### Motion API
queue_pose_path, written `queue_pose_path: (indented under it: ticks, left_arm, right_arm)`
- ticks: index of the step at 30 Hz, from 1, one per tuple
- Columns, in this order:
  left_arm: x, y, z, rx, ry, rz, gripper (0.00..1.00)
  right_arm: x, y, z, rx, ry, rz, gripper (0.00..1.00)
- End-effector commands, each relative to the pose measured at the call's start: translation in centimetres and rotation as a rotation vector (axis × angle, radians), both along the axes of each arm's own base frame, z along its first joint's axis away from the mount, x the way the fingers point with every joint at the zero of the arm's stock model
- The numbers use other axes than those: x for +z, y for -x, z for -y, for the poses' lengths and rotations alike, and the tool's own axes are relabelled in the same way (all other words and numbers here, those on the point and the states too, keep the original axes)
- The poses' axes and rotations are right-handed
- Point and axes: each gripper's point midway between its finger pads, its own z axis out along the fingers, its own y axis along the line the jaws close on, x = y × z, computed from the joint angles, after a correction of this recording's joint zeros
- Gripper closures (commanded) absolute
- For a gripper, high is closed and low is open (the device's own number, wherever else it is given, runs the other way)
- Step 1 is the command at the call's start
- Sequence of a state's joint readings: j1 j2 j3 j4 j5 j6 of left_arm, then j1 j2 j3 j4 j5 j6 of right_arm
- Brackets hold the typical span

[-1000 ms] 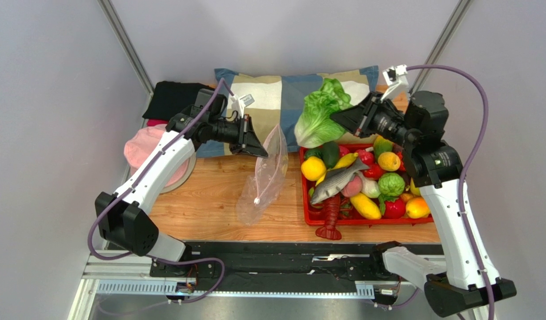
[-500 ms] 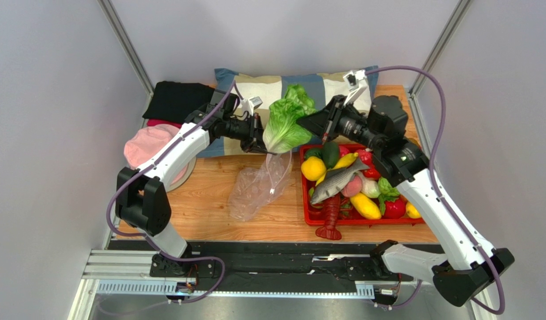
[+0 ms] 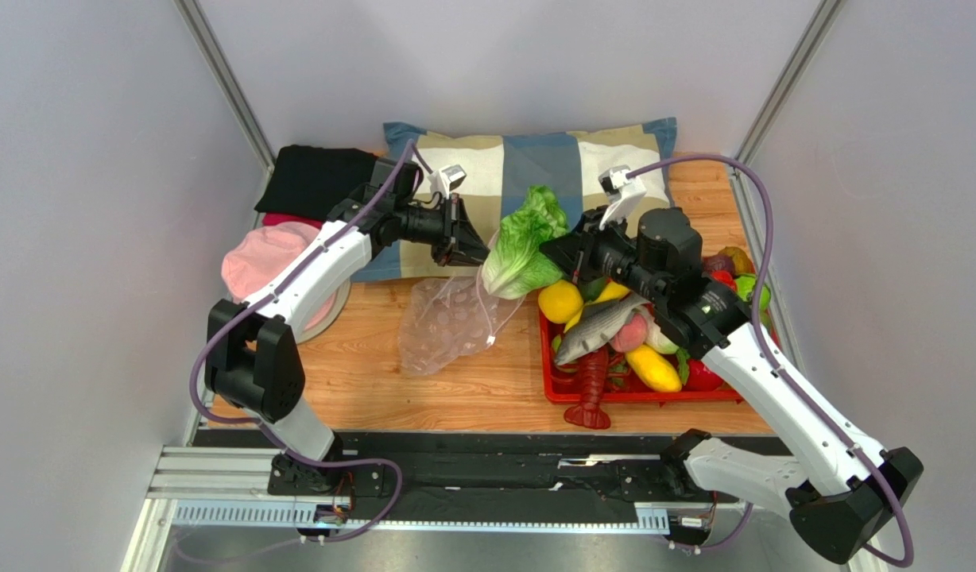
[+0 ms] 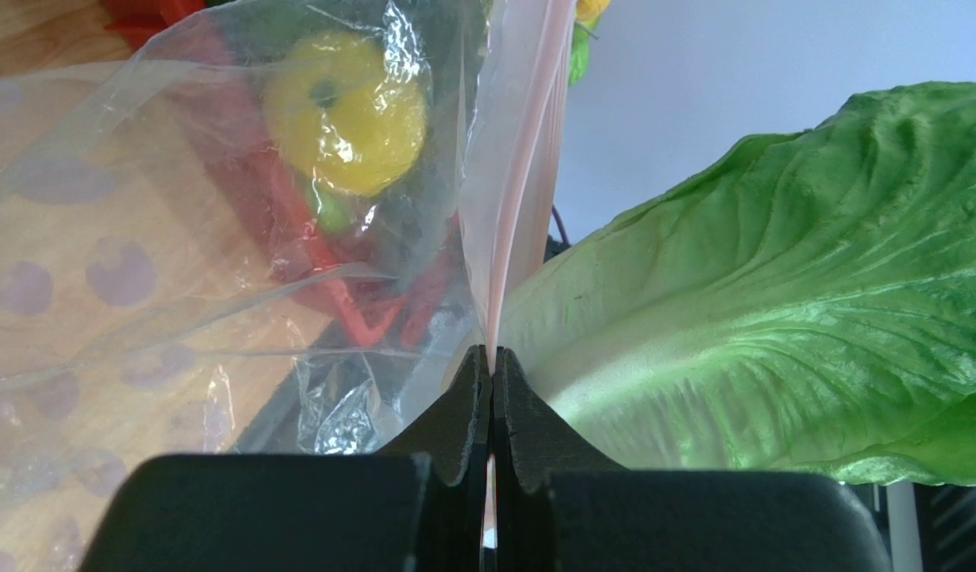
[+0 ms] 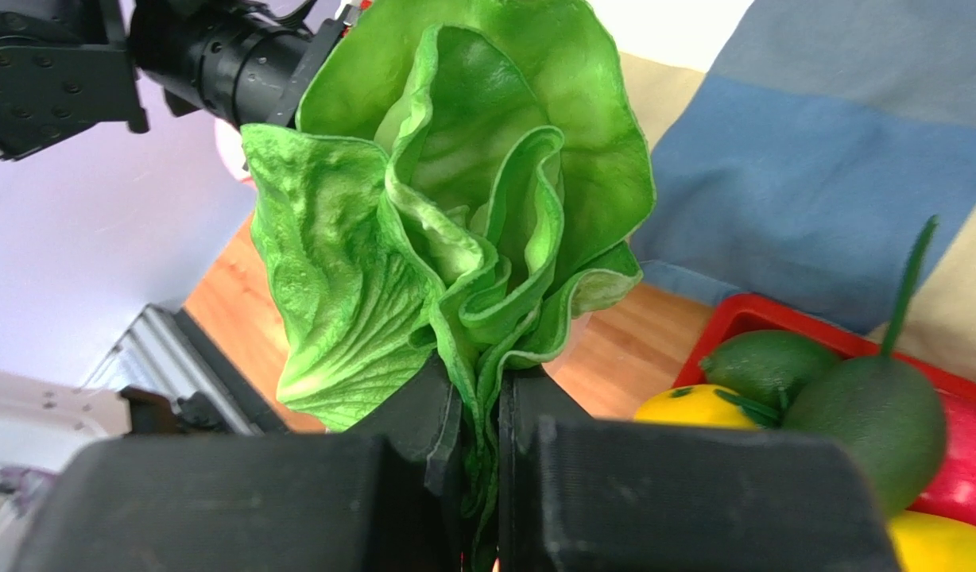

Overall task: Place the food in the zip-top bag and seal the zipper
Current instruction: Place the fake vegetable in the zipper food storage bag.

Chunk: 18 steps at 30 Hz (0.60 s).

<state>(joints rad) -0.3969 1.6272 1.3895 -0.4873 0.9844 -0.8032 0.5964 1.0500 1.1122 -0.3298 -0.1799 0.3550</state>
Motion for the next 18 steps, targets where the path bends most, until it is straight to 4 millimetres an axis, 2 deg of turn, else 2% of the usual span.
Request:
queue_pose_path:
  ticks: [1, 8, 13, 18]
  left_arm:
    - [5.9, 1.7, 0.4, -0.065, 0.158, 0.063, 1.0]
    - [7.3, 1.0, 0.6, -0.035, 0.247, 0.059, 1.0]
    - [7.7, 0.0, -0.5, 0.017, 0.27, 0.043, 1.0]
    - [8.1, -0.1, -0.7, 0.018, 0.287, 0.056, 1.0]
  right_arm:
    - [-3.0, -1.1, 1.2, -0.103, 0.148, 0.0, 1.0]
    - [-3.7, -3.3, 3.2, -0.274, 0.215, -0.007, 1.0]
    - [-4.2, -3.1, 4.7, -0.319, 0.258, -0.012, 1.0]
    - [-4.4, -3.1, 5.1, -0.334, 0.268, -0.009, 1.0]
